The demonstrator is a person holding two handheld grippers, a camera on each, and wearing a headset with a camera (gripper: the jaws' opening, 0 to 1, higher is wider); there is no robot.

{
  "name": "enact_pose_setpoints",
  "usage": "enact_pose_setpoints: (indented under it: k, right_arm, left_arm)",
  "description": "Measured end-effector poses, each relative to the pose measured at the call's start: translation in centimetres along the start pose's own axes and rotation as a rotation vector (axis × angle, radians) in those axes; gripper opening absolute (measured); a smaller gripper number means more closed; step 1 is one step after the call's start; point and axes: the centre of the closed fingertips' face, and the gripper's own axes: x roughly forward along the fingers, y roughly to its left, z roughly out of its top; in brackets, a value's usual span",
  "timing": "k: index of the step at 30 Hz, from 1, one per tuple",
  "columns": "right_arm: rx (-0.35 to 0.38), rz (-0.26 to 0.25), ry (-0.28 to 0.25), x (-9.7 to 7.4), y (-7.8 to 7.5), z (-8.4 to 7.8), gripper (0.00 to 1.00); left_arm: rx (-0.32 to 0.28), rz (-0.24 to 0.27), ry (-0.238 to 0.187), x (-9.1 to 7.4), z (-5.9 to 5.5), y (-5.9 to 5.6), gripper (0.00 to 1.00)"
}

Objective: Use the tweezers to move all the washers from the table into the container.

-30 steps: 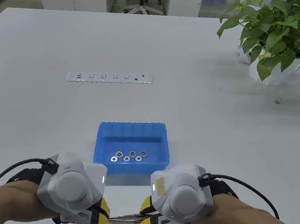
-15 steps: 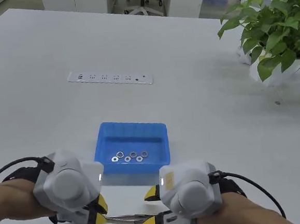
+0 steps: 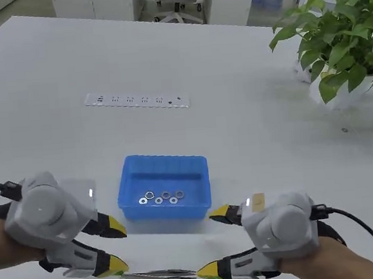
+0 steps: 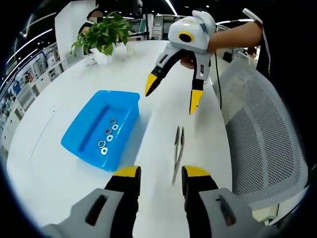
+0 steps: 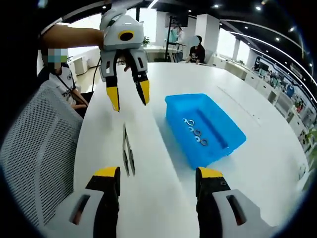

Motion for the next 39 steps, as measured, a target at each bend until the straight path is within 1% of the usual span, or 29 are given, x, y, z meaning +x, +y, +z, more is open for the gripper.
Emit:
enact_pose_setpoints:
  k: [3,4,5,10,12,15,17,19,22,26,30,34,39]
  right_arm:
    - [0.021,-0.023,-0.021,-0.9,-0.6,0.0,0.7]
    - [0.031,-0.032,-0.034,-1.3,-0.9,0.0,0.71]
    - [0.036,-0.036,-0.042,-1.6,-1.0,0.0,0.73]
    - [0.068,-0.061,-0.07,-3.0,-1.4,-0.2,0.81]
    - [0.073,-0.062,-0.076,-3.4,-1.4,-0.3,0.84]
    - [0.082,-0.071,-0.084,-4.2,-1.4,-0.5,0.87]
    - [0.085,-0.079,-0.082,-4.6,-1.5,-0.8,0.88]
    - [0.09,-0.084,-0.078,-5.3,-1.5,-1.1,0.89]
    - [0.094,-0.097,-0.074,-6.2,-1.8,-1.4,0.92]
    - [0.104,-0.108,-0.073,-7.3,-2.0,-1.6,0.94]
    - [0.11,-0.104,-0.064,-7.6,-2.0,-1.9,0.97]
    - [0.115,-0.101,-0.059,-7.8,-1.9,-2.1,1.0]
    - [0.116,-0.101,-0.061,-7.9,-1.9,-2.1,1.0]
  left_arm:
    - [-0.016,0.025,-0.038,-0.9,0.2,0.3,0.48]
    - [-0.023,0.032,-0.06,-1.3,0.6,0.3,0.5]
    - [-0.027,0.038,-0.072,-1.6,0.7,0.3,0.52]
    - [-0.058,0.074,-0.107,-3.2,0.9,0.4,0.61]
    - [-0.07,0.085,-0.117,-3.5,0.9,0.5,0.67]
    - [-0.08,0.104,-0.117,-4.1,0.7,0.7,0.71]
    - [-0.08,0.112,-0.116,-4.3,0.8,0.7,0.74]
    - [-0.088,0.115,-0.119,-4.4,0.9,0.7,0.79]
    - [-0.092,0.122,-0.122,-4.7,1.1,0.7,0.81]
    - [-0.097,0.133,-0.129,-5.0,1.5,0.8,0.88]
    - [-0.1,0.143,-0.147,-5.2,1.9,1.2,0.91]
    - [-0.099,0.154,-0.152,-5.3,2.0,1.3,0.98]
    - [-0.102,0.144,-0.144,-5.3,1.9,1.2,0.99]
